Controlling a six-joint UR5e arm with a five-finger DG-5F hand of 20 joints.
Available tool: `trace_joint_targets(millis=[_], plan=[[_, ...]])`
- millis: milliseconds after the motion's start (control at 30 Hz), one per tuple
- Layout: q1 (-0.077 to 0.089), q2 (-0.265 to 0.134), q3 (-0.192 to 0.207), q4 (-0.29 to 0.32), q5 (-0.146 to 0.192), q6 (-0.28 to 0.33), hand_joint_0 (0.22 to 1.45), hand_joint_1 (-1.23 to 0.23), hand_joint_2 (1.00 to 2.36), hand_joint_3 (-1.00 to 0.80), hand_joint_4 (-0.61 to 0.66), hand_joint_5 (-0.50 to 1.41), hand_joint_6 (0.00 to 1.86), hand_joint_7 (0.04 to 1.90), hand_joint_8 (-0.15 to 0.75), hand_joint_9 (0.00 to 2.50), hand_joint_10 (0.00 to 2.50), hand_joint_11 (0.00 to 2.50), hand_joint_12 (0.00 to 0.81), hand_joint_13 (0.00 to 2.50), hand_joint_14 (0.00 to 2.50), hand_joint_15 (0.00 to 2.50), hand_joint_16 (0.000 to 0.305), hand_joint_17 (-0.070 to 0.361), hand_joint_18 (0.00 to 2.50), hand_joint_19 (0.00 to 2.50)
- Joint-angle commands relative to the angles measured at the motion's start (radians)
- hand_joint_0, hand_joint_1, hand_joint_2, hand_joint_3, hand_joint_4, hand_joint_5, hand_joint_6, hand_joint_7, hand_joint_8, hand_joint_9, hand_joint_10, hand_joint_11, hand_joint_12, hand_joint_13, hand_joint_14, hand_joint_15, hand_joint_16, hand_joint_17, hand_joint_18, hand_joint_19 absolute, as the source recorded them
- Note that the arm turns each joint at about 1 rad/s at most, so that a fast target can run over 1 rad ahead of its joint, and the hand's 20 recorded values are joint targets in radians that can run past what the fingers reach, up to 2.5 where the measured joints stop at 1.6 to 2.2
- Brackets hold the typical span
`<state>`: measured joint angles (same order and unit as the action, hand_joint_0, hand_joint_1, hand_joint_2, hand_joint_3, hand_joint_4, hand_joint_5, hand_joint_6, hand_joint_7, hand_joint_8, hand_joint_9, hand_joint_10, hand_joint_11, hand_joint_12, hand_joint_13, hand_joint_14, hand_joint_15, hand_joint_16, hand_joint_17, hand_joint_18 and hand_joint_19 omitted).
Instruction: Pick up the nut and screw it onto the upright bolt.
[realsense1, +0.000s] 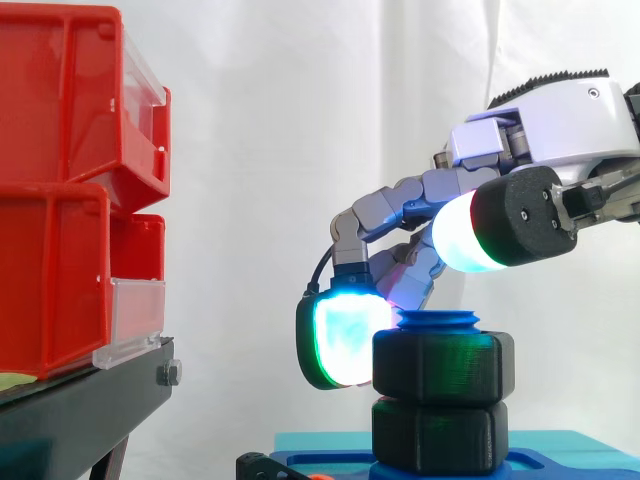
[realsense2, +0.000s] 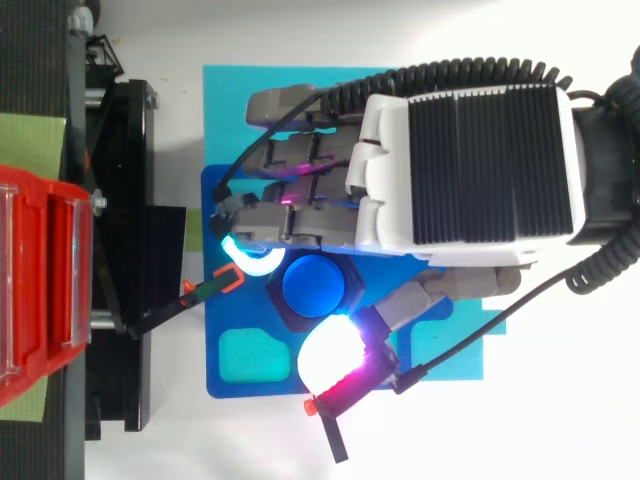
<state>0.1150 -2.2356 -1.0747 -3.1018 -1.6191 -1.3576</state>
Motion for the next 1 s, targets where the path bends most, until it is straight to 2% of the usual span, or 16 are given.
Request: trace_joint_targets(millis=[0, 67, 567, 967], plan=[[-0.003, 0.001, -0.001, -0.001, -0.001, 0.000, 0.53, -0.23, 1.00, -0.50, 0.16, -0.02, 0.50, 1.46, 0.264, 0.78, 0.00, 0.00, 0.263, 0.65, 0.00, 0.00, 0.025, 0.057, 0.35, 0.00], [-0.006, 0.001, 0.001, -0.003, -0.001, 0.000, 0.53, -0.23, 1.00, -0.50, 0.16, -0.02, 0.50, 1.49, 0.264, 0.80, 0.00, 0.00, 0.262, 0.65, 0.00, 0.00, 0.025, 0.056, 0.35, 0.00], [-0.017, 0.001, 0.001, -0.003, -0.010, -0.006, 0.55, -0.26, 1.00, -0.50, 0.18, 0.00, 0.66, 1.16, 0.272, 1.01, 0.00, 0.00, 0.219, 0.78, 0.00, 0.00, 0.018, 0.041, 0.49, 0.00], [-0.024, 0.001, 0.002, -0.009, -0.012, -0.008, 0.55, -0.28, 1.00, -0.50, 0.11, 0.03, 0.71, 1.06, 0.262, 1.27, 0.00, 0.00, 0.177, 0.92, 0.00, 0.00, 0.011, 0.025, 0.62, 0.03]])
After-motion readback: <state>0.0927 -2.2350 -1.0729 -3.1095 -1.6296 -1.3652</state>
